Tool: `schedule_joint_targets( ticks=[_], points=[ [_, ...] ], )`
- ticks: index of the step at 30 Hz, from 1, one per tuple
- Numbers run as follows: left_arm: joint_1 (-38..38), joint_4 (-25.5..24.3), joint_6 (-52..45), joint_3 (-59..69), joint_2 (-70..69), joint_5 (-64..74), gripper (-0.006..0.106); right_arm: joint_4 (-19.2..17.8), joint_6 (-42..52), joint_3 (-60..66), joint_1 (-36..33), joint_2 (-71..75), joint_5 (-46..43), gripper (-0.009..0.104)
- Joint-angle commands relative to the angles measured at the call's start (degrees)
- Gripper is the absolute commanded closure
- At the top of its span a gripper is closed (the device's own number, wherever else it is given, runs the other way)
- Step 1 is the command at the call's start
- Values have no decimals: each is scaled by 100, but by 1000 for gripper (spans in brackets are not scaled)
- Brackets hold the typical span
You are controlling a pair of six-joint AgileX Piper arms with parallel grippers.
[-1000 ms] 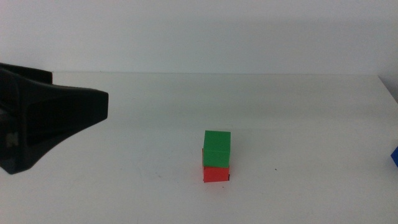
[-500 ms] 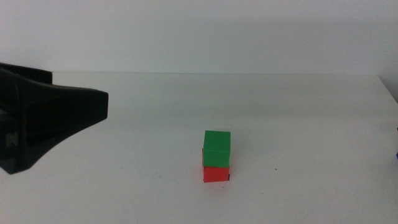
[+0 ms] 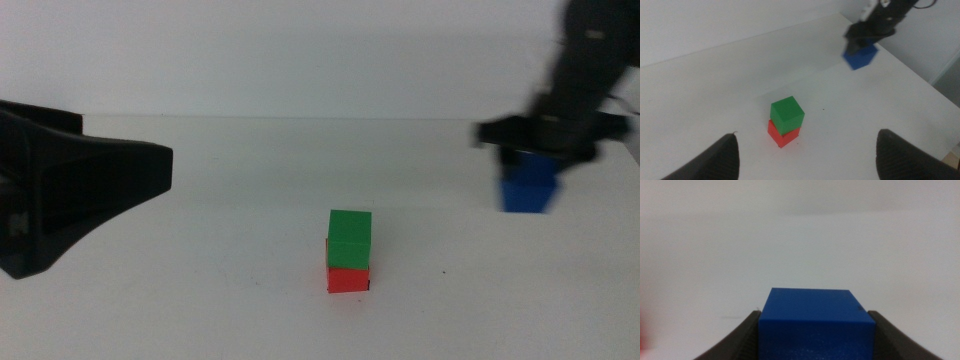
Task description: Stack red cubes first, then green, then blue cubes in a specific spot.
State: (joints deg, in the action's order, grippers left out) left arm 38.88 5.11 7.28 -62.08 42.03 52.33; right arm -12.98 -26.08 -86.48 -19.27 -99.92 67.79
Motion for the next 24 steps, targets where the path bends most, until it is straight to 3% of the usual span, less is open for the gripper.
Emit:
schedule_joint_targets(
  ticks=[1,5,9,13,24],
  points=[
    [4,-43,2,-38,-22,-73,7,-317,-899,-343,-824,-34,217,89],
    [4,-125,2,-38,-22,-73,7,-326,-1688,-744,-1866,-257,217,89],
    [4,-214,-11,-38,-22,-73,7,-364,-2109,-964,-2366,-556,217,89],
    [4,-214,-11,-38,-22,-73,7,-171,-2230,-1144,-2524,-792,217,89],
    [4,-236,-21,-38,-22,-73,7,-327,-2291,-1476,-2698,-1015,217,89]
  ],
)
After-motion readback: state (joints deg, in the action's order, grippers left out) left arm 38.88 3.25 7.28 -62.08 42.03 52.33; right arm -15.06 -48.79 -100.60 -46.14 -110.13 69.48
